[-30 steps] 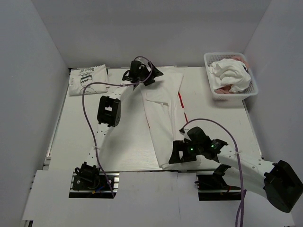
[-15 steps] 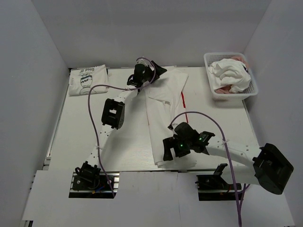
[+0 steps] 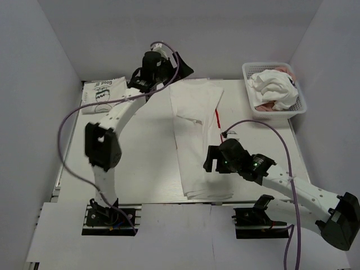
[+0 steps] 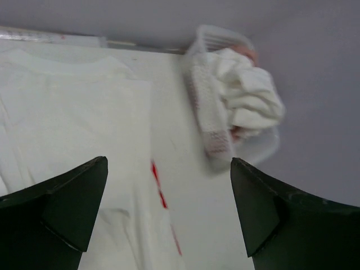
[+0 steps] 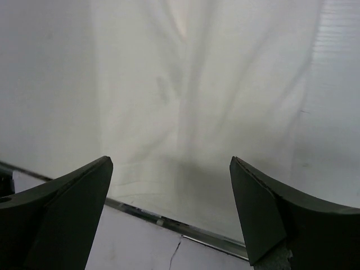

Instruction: Fold and stack the t-shirts

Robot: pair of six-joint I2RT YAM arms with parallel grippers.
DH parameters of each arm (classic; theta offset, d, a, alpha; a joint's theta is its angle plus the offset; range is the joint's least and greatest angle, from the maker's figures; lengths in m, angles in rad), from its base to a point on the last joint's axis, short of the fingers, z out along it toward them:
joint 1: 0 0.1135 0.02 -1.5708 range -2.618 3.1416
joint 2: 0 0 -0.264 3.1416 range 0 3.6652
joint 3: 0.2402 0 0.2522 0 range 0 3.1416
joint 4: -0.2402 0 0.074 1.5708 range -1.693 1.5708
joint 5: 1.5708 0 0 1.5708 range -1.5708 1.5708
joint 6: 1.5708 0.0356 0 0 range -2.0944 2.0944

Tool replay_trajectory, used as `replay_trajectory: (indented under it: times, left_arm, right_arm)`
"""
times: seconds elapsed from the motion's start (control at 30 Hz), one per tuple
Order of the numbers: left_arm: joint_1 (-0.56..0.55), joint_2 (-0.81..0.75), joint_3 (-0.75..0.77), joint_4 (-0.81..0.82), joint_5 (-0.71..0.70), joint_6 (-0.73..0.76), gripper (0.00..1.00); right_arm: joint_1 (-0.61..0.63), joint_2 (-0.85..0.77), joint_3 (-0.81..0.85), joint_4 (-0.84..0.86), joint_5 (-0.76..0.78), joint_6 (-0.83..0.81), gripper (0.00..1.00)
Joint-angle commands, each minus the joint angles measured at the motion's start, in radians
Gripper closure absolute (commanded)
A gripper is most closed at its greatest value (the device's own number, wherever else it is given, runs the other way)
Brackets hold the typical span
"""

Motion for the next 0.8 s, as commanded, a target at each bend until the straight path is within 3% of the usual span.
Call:
replay_trajectory:
  times: [0.0,0.1,0.23,0.33,0.4,0.5,0.77]
  left_arm:
    - [-0.066,-0.393,-0.275,-0.107,-0.012,0.052,0.01]
    - [-0.150,-0.649,-0.693,-0.045,-0.043,-0.003,0.01]
    - [-0.247,-0.739,-0.954,-0.067,-0.057,-0.083,0.01]
    - [-0.362,-0.725,-1.085,-0.087,0.038,-0.100,0.01]
    - [-0.467,-0.679,-1.095,-0.208,0.028,-0.112,0.01]
    - [-0.604,-0.659,-1.131,-0.259,0.026,-0.161,0.01]
    - [-0.709,-0.725,-1.161,-0.305,-0.086,-0.255,0.01]
  right_arm:
    - [-0.033,-0.048,-0.028,-0.133,0.153,0.129,0.10]
    - [-0.069,-0.107,-0.049,-0.226,0.216,0.144,0.10]
    - [-0.122,-0.158,-0.092,-0.240,0.233,0.135,0.10]
    - [-0.158,-0.161,-0.132,-0.242,0.166,0.110,0.10]
    - [-0.180,-0.157,-0.146,-0.251,0.106,0.080,0.10]
    - [-0.191,-0.174,-0.137,-0.249,-0.005,0.049,0.10]
    - [-0.197,-0.194,-0.180,-0.285,-0.117,0.069,0.10]
